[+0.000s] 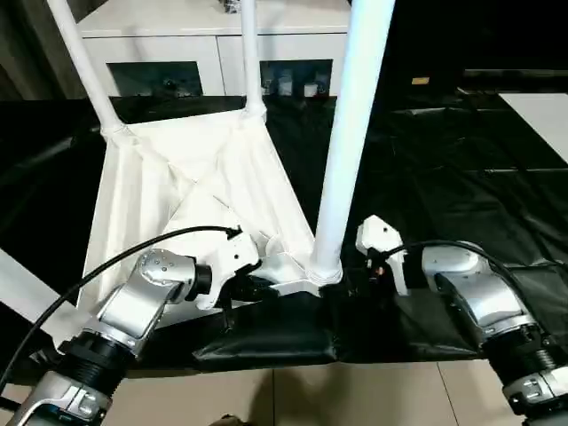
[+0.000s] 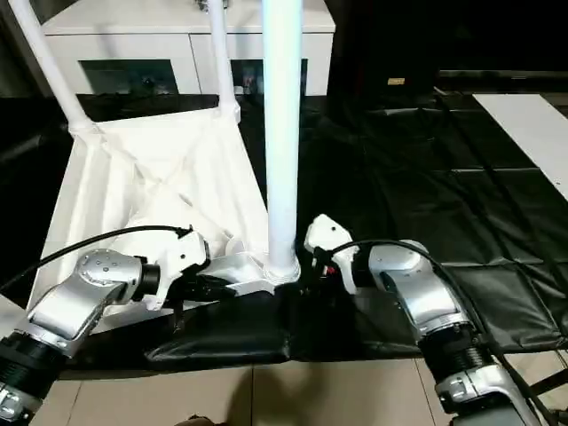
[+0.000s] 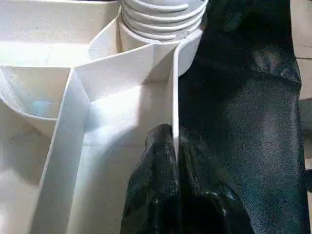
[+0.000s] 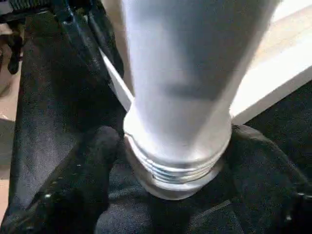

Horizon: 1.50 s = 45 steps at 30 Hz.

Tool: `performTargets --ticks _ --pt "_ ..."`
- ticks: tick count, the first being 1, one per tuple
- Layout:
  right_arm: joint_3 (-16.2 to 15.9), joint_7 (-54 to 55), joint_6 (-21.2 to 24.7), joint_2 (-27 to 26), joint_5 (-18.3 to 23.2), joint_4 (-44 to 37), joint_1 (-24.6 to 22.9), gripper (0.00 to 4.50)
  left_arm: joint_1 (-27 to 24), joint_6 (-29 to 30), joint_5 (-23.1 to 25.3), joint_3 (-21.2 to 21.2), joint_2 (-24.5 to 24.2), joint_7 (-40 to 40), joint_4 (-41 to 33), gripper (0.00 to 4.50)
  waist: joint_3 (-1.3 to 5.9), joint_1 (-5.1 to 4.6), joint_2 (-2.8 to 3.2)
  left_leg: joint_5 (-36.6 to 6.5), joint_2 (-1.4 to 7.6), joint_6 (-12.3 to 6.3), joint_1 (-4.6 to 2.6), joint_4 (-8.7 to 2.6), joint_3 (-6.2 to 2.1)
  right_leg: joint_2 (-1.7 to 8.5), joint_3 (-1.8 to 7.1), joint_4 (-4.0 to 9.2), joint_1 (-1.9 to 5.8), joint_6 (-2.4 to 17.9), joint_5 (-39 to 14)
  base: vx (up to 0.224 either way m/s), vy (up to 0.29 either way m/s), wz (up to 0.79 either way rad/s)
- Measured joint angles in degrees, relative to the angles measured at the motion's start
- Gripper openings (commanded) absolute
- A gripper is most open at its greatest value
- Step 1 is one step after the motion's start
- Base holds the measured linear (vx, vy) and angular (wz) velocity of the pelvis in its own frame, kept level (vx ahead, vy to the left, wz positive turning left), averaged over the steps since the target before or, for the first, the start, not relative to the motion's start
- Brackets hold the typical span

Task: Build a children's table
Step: Rotate leg to tighten

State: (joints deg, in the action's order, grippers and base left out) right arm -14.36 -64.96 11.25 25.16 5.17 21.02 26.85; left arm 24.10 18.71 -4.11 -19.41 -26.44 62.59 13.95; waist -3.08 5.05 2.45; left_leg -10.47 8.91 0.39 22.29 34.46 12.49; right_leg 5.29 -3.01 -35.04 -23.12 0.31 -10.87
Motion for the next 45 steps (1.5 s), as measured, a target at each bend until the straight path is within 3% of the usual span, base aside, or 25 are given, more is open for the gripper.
performTargets --ticks 1,5,14,17,20,24,28,31,38,39,45 --pt "0.1 0.0 0.0 -0.2 0.0 0.1 0.0 3.11 0.0 0.0 0.0 0.0 0.0 0.1 0.0 0.0 0.0 0.0 0.0 0.0 0.0 0.0 0.0 0.0 0.0 0.0 0.0 0.0 0.0 0.0 0.0 0.0 0.0 0.0" --pt "0.4 0.1 0.0 -0.5 0.1 0.5 0.1 2.85 0.0 0.0 0.0 0.0 0.0 0.4 0.0 0.0 0.0 0.02 0.0 0.0 0.0 0.0 0.0 0.0 0.0 0.0 -0.01 -0.01 0.0 0.0 0.0 0.0 0.0 0.0" --pt "0.8 1.3 0.1 -2.2 0.1 1.3 0.1 2.69 0.0 0.6 0.0 0.3 -0.4 0.6 0.1 0.0 0.03 -0.08 -0.05 0.0 0.01 0.0 -0.01 0.01 0.0 0.0 -0.01 -0.05 0.0 0.0 0.0 0.0 0.0 0.0" --pt "1.4 6.3 0.0 -5.0 -0.6 2.7 0.1 2.68 0.2 1.3 0.6 1.0 0.0 -1.2 0.7 0.0 0.07 -0.99 -0.12 0.0 0.04 0.02 -0.14 0.05 0.0 -0.02 -0.01 -0.14 0.04 0.1 0.1 0.0 0.0 0.0" --pt "3.3 14.8 -0.1 -8.6 -1.7 4.4 0.1 2.67 1.0 2.5 2.4 1.9 3.5 -6.6 2.2 0.0 0.07 -2.03 -0.12 0.1 0.04 0.1 -0.23 0.1 0.0 -0.01 0.01 -0.08 0.12 0.1 0.1 0.0 0.0 0.0" --pt "6.1 25.3 1.8 -13.2 -3.3 4.6 -0.4 2.66 2.6 4.8 4.7 2.4 8.8 -14.4 3.8 0.0 0.08 -2.64 0.0 0.1 -0.01 0.09 -0.28 0.12 0.05 -0.01 0.16 0.03 0.18 0.1 0.1 0.0 0.0 0.0" --pt "8.1 34.7 3.7 -16.7 -4.0 5.1 -0.2 2.66 4.6 5.9 6.1 2.5 12.5 -20.3 6.1 0.0 0.15 -2.82 0.13 0.1 -0.03 0.09 -0.3 0.11 0.08 -0.01 0.22 0.05 0.2 0.1 0.1 0.0 0.0 0.0" --pt "8.6 44.6 3.7 -20.0 -6.8 10.3 3.8 2.66 8.2 5.7 7.4 2.7 16.1 -26.0 11.6 0.0 0.2 -3.13 0.2 0.1 -0.04 0.09 -0.3 0.13 0.1 -0.01 0.24 0.05 0.17 0.1 0.1 0.0 0.0 0.0" --pt "9.3 47.7 1.7 -21.6 -7.4 13.8 5.8 2.66 9.5 4.3 8.7 2.8 17.6 -28.4 13.9 0.0 0.24 -3.04 0.28 0.1 -0.04 0.08 -0.3 0.09 0.1 -0.01 0.23 0.06 0.18 0.1 0.1 0.0 0.0 0.0" --pt "9.5 47.4 1.5 -21.6 -7.3 13.7 5.7 3.22 9.5 4.2 8.8 2.8 17.6 -28.4 13.9 0.0 0.24 -3.01 0.27 0.1 -0.04 0.08 -0.29 0.08 0.1 -0.01 0.23 0.05 0.18 0.1 0.1 0.0 0.0 0.0" --pt "9.0 40.0 1.1 -19.4 -5.6 11.9 4.3 3.74 7.9 2.7 8.8 2.6 15.3 -25.6 12.0 0.0 0.23 -3.27 0.24 0.1 0.01 0.08 -0.31 0.03 0.08 -0.02 0.15 0.04 0.13 0.0 0.1 0.0 0.0 0.0"
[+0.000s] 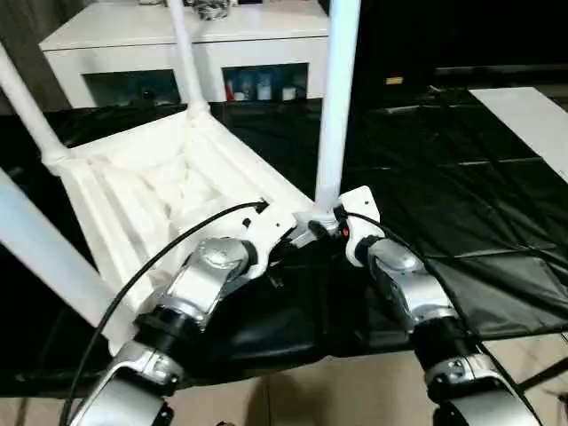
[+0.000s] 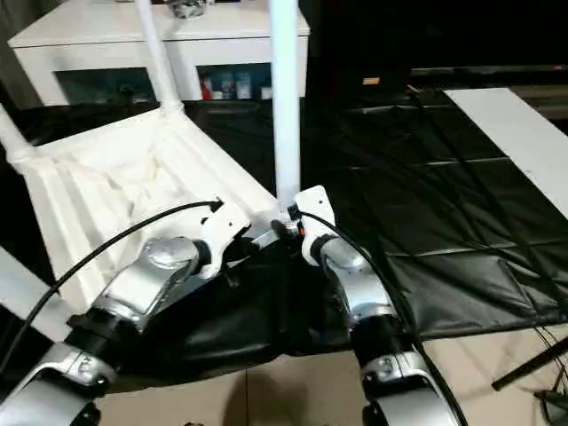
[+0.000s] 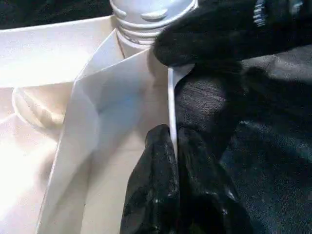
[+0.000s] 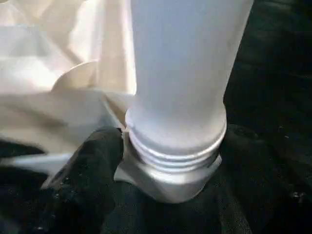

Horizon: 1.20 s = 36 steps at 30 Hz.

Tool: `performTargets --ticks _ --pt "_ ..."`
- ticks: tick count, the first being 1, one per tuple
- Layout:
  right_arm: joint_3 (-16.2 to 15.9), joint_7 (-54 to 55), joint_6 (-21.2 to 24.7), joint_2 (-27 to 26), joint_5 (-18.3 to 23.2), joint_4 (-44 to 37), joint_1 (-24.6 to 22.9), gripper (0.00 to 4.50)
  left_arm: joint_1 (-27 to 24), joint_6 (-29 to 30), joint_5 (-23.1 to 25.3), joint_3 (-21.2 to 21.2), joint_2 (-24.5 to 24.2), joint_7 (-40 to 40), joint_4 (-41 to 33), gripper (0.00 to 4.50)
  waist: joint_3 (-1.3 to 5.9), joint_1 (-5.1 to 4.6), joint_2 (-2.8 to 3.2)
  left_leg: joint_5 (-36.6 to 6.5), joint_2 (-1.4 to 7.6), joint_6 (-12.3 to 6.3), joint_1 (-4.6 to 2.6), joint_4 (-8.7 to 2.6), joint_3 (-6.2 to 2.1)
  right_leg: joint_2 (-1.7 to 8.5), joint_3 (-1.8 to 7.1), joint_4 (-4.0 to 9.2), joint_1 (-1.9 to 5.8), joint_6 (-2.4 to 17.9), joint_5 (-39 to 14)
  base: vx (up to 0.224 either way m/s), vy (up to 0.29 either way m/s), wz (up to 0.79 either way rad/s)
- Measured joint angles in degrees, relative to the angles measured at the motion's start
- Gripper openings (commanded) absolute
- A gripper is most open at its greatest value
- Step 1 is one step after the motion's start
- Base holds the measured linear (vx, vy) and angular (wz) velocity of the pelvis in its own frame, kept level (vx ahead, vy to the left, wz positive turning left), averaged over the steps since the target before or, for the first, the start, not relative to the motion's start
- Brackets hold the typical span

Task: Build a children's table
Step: Rotate leg to tighten

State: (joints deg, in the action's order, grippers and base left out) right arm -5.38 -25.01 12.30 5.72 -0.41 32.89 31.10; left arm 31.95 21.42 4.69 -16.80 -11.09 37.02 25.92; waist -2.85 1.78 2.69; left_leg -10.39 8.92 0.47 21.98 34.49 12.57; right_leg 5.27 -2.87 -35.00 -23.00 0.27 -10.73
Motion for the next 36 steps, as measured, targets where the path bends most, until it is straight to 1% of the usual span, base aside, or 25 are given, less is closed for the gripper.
performTargets --ticks 1,3,4,5,8,10,12,13,15,16,21,27,31,32,35,36 --pt "-0.7 -3.2 0.1 1.4 0.5 -0.9 -0.5 3.86 -0.7 -0.2 -0.1 -0.1 -0.9 1.4 -0.9 0.0 0.0 0.04 -0.01 0.0 0.01 0.0 0.01 -0.02 -0.03 -0.01 -0.03 -0.02 -0.02 0.0 0.0 0.0 0.0 0.0" --pt "-2.5 -9.7 0.0 4.6 1.0 -3.3 -1.8 3.86 -2.0 -0.3 -0.7 -0.3 -2.6 4.0 -2.8 0.0 0.0 0.28 -0.02 0.0 0.02 0.01 0.02 -0.04 -0.06 -0.01 -0.08 -0.02 -0.01 0.0 0.0 0.0 0.0 0.0" --pt "-4.1 -14.0 -0.5 7.5 1.2 -5.0 -2.6 3.86 -2.8 -0.7 -1.1 -0.5 -3.8 5.9 -4.0 0.0 0.01 0.5 -0.04 0.0 0.02 0.01 0.04 -0.05 -0.08 -0.01 -0.11 -0.02 -0.01 0.0 0.0 0.0 0.0 0.0" --pt "-4.9 -17.3 -1.0 9.3 1.4 -5.9 -3.1 3.86 -3.3 -1.1 -1.6 -0.5 -4.6 7.2 -4.6 0.0 0.01 0.66 -0.05 0.0 0.02 0.01 0.05 -0.09 -0.08 -0.01 -0.12 0.01 0.0 0.0 0.0 0.0 0.0 0.0" --pt "-5.9 -24.6 -1.7 13.0 2.7 -8.5 -4.7 3.86 -5.2 -1.2 -3.0 -0.5 -7.0 11.2 -7.1 0.0 0.02 0.93 -0.04 0.0 0.02 0.0 0.07 -0.13 -0.08 -0.01 -0.13 0.05 -0.01 -0.1 0.0 0.0 0.0 0.0" --pt "-6.3 -29.6 -1.8 15.4 3.4 -9.6 -5.0 3.86 -7.1 -1.7 -4.8 -0.5 -9.7 15.9 -9.6 0.0 0.02 1.12 -0.04 0.0 0.02 0.0 0.07 -0.15 -0.07 -0.01 -0.14 0.03 -0.03 -0.1 0.0 0.0 0.0 0.0" --pt "-6.5 -32.2 -1.9 16.1 4.1 -9.8 -5.1 3.86 -8.6 -1.9 -6.5 -1.4 -11.9 21.4 -11.9 0.0 -0.01 1.39 0.03 0.0 0.02 0.0 0.08 -0.15 -0.07 -0.01 -0.15 0.03 -0.04 -0.1 0.0 0.0 0.0 0.0" --pt "-6.6 -33.6 -1.9 16.4 4.5 -9.9 -5.2 3.86 -9.2 -1.9 -7.0 -2.2 -12.2 23.3 -13.3 0.0 -0.03 2.03 0.15 0.0 0.01 -0.01 0.11 -0.14 -0.05 0.01 -0.14 0.04 -0.02 -0.1 0.0 0.0 0.0 0.0" --pt "-7.6 -36.2 -1.8 16.8 5.3 -10.5 -5.2 3.86 -9.5 -2.0 -7.3 -3.2 -12.7 25.0 -14.6 0.0 -0.06 2.6 0.17 0.0 0.08 -0.02 0.11 -0.13 0.14 0.02 -0.04 0.02 0.0 -0.1 0.0 0.0 0.0 0.0" --pt "-7.8 -37.3 -1.8 17.4 5.7 -10.8 -5.3 3.86 -9.5 -2.2 -7.4 -3.3 -12.9 25.6 -14.6 0.0 -0.07 2.72 0.15 0.0 0.08 -0.02 0.12 -0.06 0.16 0.01 0.03 -0.01 0.01 -0.1 0.0 0.0 0.0 0.0" --pt "-8.4 -38.7 -1.8 18.1 5.6 -11.5 -5.3 3.86 -9.5 -2.2 -7.5 -3.3 -13.2 26.5 -14.6 0.0 -0.12 2.7 0.04 0.0 0.04 -0.02 0.12 -0.01 0.25 0.01 0.21 0.02 0.01 -0.1 0.0 0.0 0.0 0.0" --pt "-8.8 -40.8 -1.8 19.0 5.5 -11.5 -5.3 3.86 -9.6 -2.3 -7.5 -3.3 -13.5 27.2 -14.6 0.0 -0.11 3.15 -0.01 0.0 0.05 -0.03 0.12 -0.04 0.23 0.0 0.18 -0.01 -0.01 -0.1 0.0 0.0 0.0 0.0" --pt "-8.8 -41.3 -1.8 19.1 5.6 -11.5 -5.2 3.86 -9.6 -2.4 -7.5 -3.3 -13.7 27.3 -14.6 0.0 -0.11 3.17 -0.01 0.0 0.05 -0.03 0.13 -0.05 0.23 0.0 0.18 -0.01 -0.01 -0.1 0.0 0.0 0.0 0.0" --pt "-8.8 -41.4 -1.8 19.1 5.6 -11.5 -5.2 3.71 -9.6 -2.4 -7.5 -3.3 -13.8 27.3 -14.6 0.0 -0.11 3.17 -0.01 0.0 0.05 -0.03 0.13 -0.04 0.23 0.0 0.18 -0.01 -0.01 -0.1 0.0 0.0 0.0 0.0" --pt "-8.7 -41.6 -1.8 19.2 5.6 -11.4 -5.0 3.71 -9.6 -2.5 -7.5 -3.3 -13.9 27.3 -14.6 0.0 -0.11 3.18 -0.01 0.0 0.05 -0.03 0.13 -0.04 0.23 0.0 0.18 -0.01 -0.01 -0.1 0.0 0.0 0.0 0.0" --pt "-8.7 -41.7 -1.8 19.2 5.6 -11.4 -5.0 3.58 -9.6 -2.6 -7.5 -3.3 -13.9 27.3 -14.6 0.0 -0.11 3.18 -0.01 0.0 0.05 -0.02 0.13 -0.04 0.23 0.0 0.19 -0.01 -0.01 -0.1 0.0 0.0 0.0 0.0"
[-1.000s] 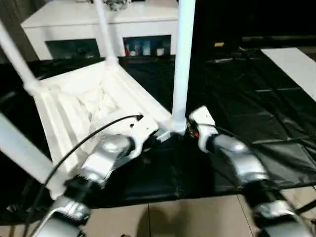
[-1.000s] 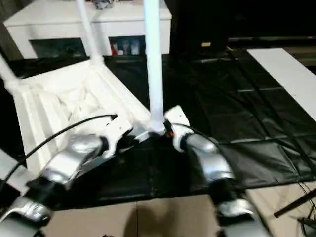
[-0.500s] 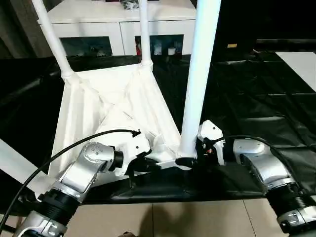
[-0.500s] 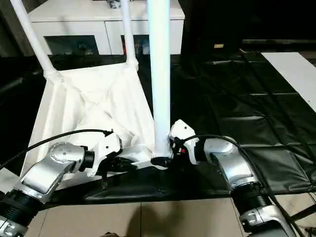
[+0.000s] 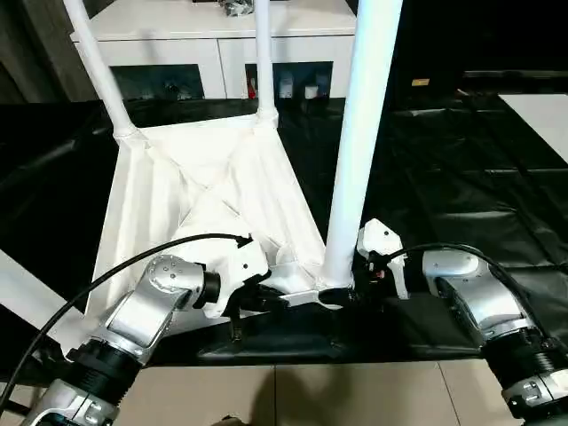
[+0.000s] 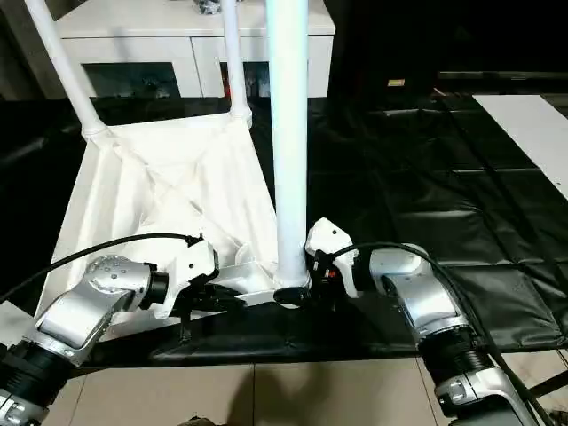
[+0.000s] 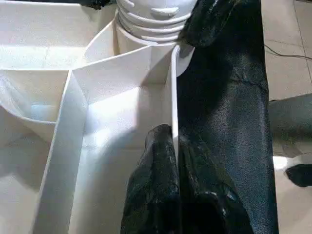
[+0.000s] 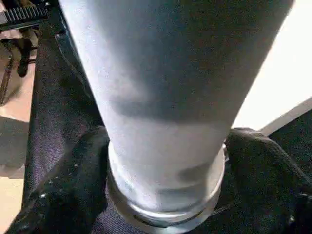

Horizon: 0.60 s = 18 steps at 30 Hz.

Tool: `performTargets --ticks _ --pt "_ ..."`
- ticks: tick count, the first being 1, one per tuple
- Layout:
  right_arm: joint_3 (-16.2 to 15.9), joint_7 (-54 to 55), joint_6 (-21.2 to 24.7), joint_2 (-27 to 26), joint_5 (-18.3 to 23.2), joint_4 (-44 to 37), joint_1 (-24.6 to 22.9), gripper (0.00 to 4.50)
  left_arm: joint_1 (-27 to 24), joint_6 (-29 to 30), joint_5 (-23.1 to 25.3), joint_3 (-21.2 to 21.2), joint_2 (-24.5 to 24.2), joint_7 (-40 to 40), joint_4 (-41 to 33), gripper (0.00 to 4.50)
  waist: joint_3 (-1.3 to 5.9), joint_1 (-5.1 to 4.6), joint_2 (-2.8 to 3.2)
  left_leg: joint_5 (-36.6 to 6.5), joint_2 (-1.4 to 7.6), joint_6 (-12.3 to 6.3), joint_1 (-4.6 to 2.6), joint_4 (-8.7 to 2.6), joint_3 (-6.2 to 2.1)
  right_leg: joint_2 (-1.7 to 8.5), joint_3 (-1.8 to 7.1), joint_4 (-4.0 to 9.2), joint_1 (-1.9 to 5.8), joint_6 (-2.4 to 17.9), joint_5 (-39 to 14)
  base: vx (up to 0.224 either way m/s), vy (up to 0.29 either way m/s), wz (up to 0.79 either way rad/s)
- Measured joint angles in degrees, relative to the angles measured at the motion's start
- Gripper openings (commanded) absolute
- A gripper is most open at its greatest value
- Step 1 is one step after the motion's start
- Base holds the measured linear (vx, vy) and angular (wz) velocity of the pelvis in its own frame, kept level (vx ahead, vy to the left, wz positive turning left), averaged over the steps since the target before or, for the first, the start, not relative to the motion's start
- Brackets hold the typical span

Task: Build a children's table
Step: Rotate leg to tighten

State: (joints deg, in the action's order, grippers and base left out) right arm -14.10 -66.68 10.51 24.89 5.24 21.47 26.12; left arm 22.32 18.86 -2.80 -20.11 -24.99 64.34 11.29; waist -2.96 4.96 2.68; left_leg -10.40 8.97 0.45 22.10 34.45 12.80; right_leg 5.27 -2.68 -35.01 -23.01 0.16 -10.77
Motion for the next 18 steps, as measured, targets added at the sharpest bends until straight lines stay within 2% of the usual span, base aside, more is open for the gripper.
performTargets --ticks 5,6,11,18 --pt "0.1 0.1 0.2 -0.7 0.4 0.3 0.0 3.03 0.0 0.0 0.0 0.2 -0.1 0.1 0.0 0.0 -0.02 -0.11 -0.03 0.0 0.01 0.0 0.0 0.01 0.0 -0.01 -0.01 -0.04 -0.01 0.0 0.0 0.0 0.0 0.0" --pt "0.2 0.9 0.3 -1.6 0.5 0.8 0.0 3.03 0.0 0.0 0.0 0.3 0.3 -0.2 0.2 0.0 -0.01 -0.12 -0.06 0.0 0.01 0.0 -0.01 0.01 -0.01 -0.01 -0.01 -0.04 -0.01 0.0 0.0 0.0 0.0 0.0" --pt "2.3 9.5 0.5 -5.8 -0.2 3.2 0.2 2.76 0.8 0.0 0.8 1.7 1.4 -3.7 2.4 0.0 0.01 -1.53 -0.09 0.0 0.0 0.0 -0.06 0.05 0.0 -0.01 0.04 -0.03 0.02 0.0 0.0 0.0 0.0 0.0" --pt "6.6 32.2 3.7 -14.8 -3.8 7.8 2.9 2.72 6.6 1.3 5.1 2.4 9.3 -16.3 10.4 0.0 0.08 -2.26 0.03 0.0 -0.05 0.01 -0.11 0.08 0.02 -0.01 0.13 0.03 0.04 -0.2 -0.1 0.0 0.0 0.0"
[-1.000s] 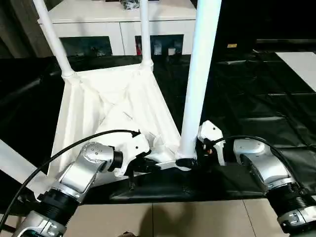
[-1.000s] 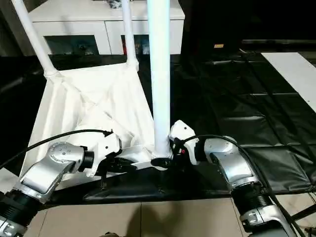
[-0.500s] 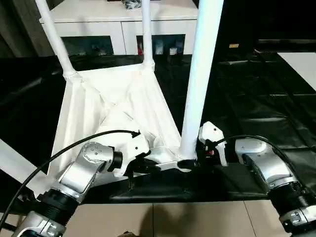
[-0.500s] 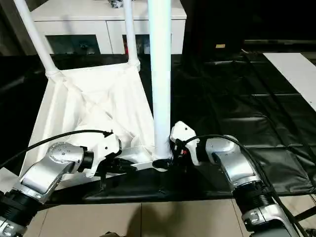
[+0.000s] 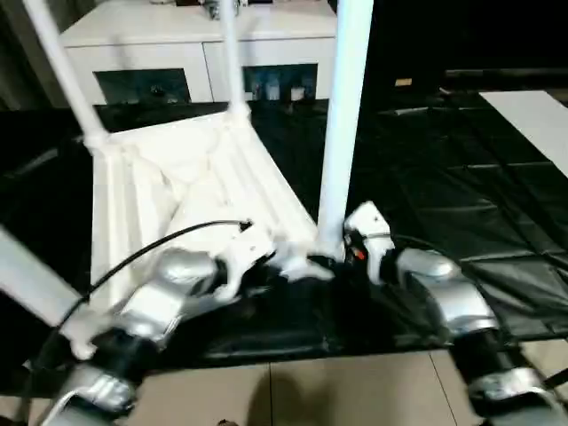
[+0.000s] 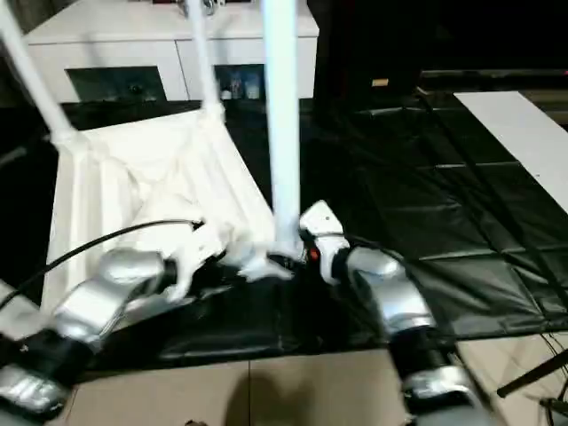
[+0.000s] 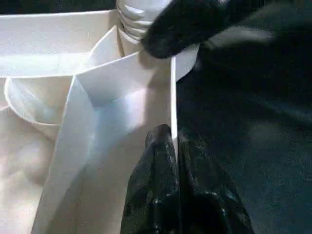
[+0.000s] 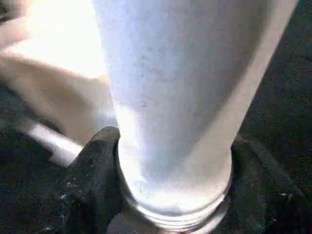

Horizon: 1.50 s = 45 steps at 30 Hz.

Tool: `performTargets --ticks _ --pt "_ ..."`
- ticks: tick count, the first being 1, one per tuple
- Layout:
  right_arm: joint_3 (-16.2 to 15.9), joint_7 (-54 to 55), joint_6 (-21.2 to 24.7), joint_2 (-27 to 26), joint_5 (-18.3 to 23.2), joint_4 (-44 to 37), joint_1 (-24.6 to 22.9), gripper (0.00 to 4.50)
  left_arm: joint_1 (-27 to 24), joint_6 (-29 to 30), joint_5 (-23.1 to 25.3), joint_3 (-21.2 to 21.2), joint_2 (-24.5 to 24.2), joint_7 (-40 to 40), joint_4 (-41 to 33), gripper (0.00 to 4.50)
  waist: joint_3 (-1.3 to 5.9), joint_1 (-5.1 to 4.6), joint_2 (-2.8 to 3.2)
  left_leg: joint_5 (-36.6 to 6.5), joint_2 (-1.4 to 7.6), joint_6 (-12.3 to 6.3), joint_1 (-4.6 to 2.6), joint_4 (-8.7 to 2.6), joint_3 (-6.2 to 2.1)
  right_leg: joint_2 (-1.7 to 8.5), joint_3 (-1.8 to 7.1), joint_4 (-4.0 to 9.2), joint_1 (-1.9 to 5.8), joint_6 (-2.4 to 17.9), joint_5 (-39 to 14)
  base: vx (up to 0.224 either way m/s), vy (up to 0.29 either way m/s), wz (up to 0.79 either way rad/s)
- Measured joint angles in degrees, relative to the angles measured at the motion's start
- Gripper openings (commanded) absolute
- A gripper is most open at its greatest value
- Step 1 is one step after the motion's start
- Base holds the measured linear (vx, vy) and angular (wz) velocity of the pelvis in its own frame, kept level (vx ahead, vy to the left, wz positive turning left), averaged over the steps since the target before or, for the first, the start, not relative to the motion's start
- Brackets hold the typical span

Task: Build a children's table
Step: Rotate leg to tighten

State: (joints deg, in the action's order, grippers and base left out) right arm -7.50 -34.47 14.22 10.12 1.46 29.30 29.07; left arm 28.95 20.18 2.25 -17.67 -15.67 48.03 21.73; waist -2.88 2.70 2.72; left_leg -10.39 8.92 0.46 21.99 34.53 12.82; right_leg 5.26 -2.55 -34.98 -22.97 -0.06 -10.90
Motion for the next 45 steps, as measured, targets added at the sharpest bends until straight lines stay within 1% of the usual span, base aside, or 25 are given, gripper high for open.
performTargets --ticks 4,8,10,13,14,16,18,20,21,22,25,27,30,32,34,37,41,43,45 --pt "1.7 12.4 0.5 -3.7 -1.6 3.4 2.5 2.72 2.7 1.3 0.9 0.5 4.0 -6.5 3.8 0.0 0.01 -0.43 0.01 0.0 0.0 0.0 0.02 0.0 -0.01 0.0 -0.01 0.01 0.0 0.0 0.0 0.0 0.0 0.0" --pt "3.4 24.1 -1.2 -7.6 -3.6 7.8 5.0 2.72 6.5 0.6 2.2 0.8 8.3 -12.0 9.8 0.0 0.04 -0.46 0.15 0.0 -0.07 0.0 0.07 -0.01 0.01 0.02 0.06 0.05 0.0 0.0 0.0 0.0 0.0 0.0" --pt "3.5 26.1 -1.9 -8.0 -4.5 8.7 5.5 2.72 7.4 -0.4 2.7 0.8 9.3 -12.9 11.6 0.0 0.11 -0.34 0.25 0.0 -0.09 0.0 0.07 -0.01 0.01 0.03 0.07 0.05 0.05 0.2 0.1 0.0 0.0 0.0" --pt "3.7 26.1 -3.0 -8.0 -4.8 9.1 5.5 2.72 7.6 -0.8 2.6 0.8 9.4 -13.0 12.0 0.0 0.17 -0.21 0.34 0.0 -0.09 -0.02 0.06 -0.08 -0.01 0.03 0.03 0.05 0.05 0.2 0.1 0.0 0.0 0.0" --pt "3.9 25.8 -3.1 -8.0 -4.6 9.1 5.4 3.07 7.6 -0.8 2.6 0.8 9.4 -13.0 12.0 0.0 0.17 -0.15 0.34 0.0 -0.08 -0.02 0.06 -0.09 -0.02 0.03 0.01 0.03 0.04 0.2 0.1 0.0 0.0 0.0" --pt "4.3 24.9 -3.2 -7.9 -4.3 9.1 5.4 3.42 7.6 -0.8 2.6 0.8 9.3 -12.9 11.8 0.0 0.16 -0.09 0.33 0.0 -0.06 -0.02 0.06 -0.13 -0.04 0.03 -0.04 0.03 0.03 0.2 0.1 0.0 0.0 0.0" --pt "3.9 22.5 -3.6 -7.5 -4.2 9.1 5.4 3.47 7.4 -0.8 2.5 0.9 8.6 -12.6 11.5 0.0 0.13 -0.18 0.28 0.0 -0.06 -0.02 0.06 -0.12 -0.04 0.03 -0.05 0.03 0.02 0.2 0.1 0.0 0.0 0.0" --pt "3.1 18.6 -3.7 -5.9 -3.4 8.3 5.1 3.78 6.8 -1.4 2.5 1.0 7.5 -11.4 10.8 0.0 0.11 -0.51 0.23 0.0 -0.06 -0.02 0.07 -0.12 -0.04 0.03 -0.05 0.05 0.02 0.2 0.1 0.0 0.0 0.0" --pt "2.5 15.2 -3.7 -4.5 -2.8 7.1 4.3 3.86 6.1 -2.2 2.5 1.0 6.8 -10.2 10.1 0.0 0.11 -0.56 0.22 0.0 -0.06 -0.02 0.06 -0.12 -0.04 0.03 -0.04 0.06 0.02 0.2 0.1 0.0 0.0 0.0" --pt "1.8 11.2 -3.7 -3.2 -2.0 5.6 3.4 3.86 5.0 -3.3 2.4 1.0 5.8 -8.4 8.8 0.0 0.12 -0.68 0.25 0.0 -0.05 -0.02 0.06 -0.16 -0.04 0.03 -0.05 0.06 0.01 0.2 0.1 0.0 0.0 0.0" --pt "0.0 3.4 -4.5 0.5 -1.0 2.5 1.3 3.86 2.7 -5.3 1.7 1.0 2.8 -4.2 6.3 0.0 0.16 -0.54 0.31 0.0 0.01 -0.02 0.06 -0.26 -0.09 -0.01 -0.14 -0.01 -0.07 0.1 0.1 0.0 0.0 0.0" --pt "-1.4 -4.2 -5.7 4.1 0.6 -0.4 -1.2 3.86 0.6 -6.5 0.6 1.0 0.4 0.3 3.7 0.0 0.16 -0.16 0.35 0.0 0.03 -0.02 0.07 -0.3 -0.12 -0.01 -0.18 -0.01 -0.07 0.0 0.0 0.0 0.0 0.0" --pt "-1.9 -13.1 -5.8 7.8 3.4 -3.8 -3.1 3.86 -2.1 -7.7 -1.5 0.8 -2.6 6.5 0.3 0.0 0.12 0.43 0.52 0.0 0.03 -0.01 0.11 -0.33 -0.09 0.0 -0.17 0.01 -0.08 -0.1 0.0 0.0 0.0 0.0" --pt "-2.0 -18.0 -5.7 9.5 5.1 -5.8 -3.7 3.86 -3.6 -7.8 -3.0 0.3 -4.7 10.8 -1.8 0.0 0.11 0.91 0.53 0.0 0.03 -0.01 0.13 -0.32 -0.08 0.0 -0.18 0.0 -0.1 -0.1 0.0 0.0 0.0 0.0" --pt "-2.3 -21.6 -5.5 10.6 6.1 -6.8 -4.1 3.86 -4.3 -8.3 -3.7 0.2 -5.7 13.6 -2.7 0.0 0.1 1.22 0.51 0.0 0.03 -0.01 0.13 -0.3 -0.07 0.0 -0.17 -0.01 -0.08 -0.1 0.0 0.0 0.0 0.0" --pt "-2.7 -24.8 -5.5 11.9 6.9 -6.8 -4.1 3.86 -4.4 -8.3 -4.3 0.2 -6.2 15.5 -2.7 0.0 0.06 1.22 0.48 0.0 0.02 -0.02 0.14 -0.22 -0.01 0.0 -0.08 -0.03 -0.07 0.0 0.0 0.0 0.0 0.0" --pt "-3.3 -28.5 -5.5 13.7 7.5 -6.8 -4.1 3.86 -4.6 -8.3 -4.8 0.4 -6.9 16.7 -2.7 0.0 0.03 1.18 0.43 0.0 0.02 -0.02 0.14 -0.2 -0.01 0.01 -0.06 -0.02 -0.06 0.0 0.0 0.0 0.0 0.0" --pt "-4.2 -30.4 -5.5 14.8 7.6 -6.9 -4.2 3.86 -4.6 -8.3 -4.9 0.4 -7.1 17.1 -2.7 0.0 0.02 1.24 0.42 0.0 0.02 -0.02 0.14 -0.21 -0.02 0.01 -0.08 -0.05 -0.06 0.0 0.0 0.0 0.0 0.0" --pt "-4.3 -31.1 -5.5 15.1 7.5 -7.0 -4.4 3.86 -4.6 -8.3 -4.9 0.5 -7.2 17.5 -2.7 0.0 0.02 1.28 0.41 0.0 0.02 -0.02 0.15 -0.22 -0.02 0.0 -0.1 -0.05 -0.08 0.0 0.0 0.0 0.0 0.0"
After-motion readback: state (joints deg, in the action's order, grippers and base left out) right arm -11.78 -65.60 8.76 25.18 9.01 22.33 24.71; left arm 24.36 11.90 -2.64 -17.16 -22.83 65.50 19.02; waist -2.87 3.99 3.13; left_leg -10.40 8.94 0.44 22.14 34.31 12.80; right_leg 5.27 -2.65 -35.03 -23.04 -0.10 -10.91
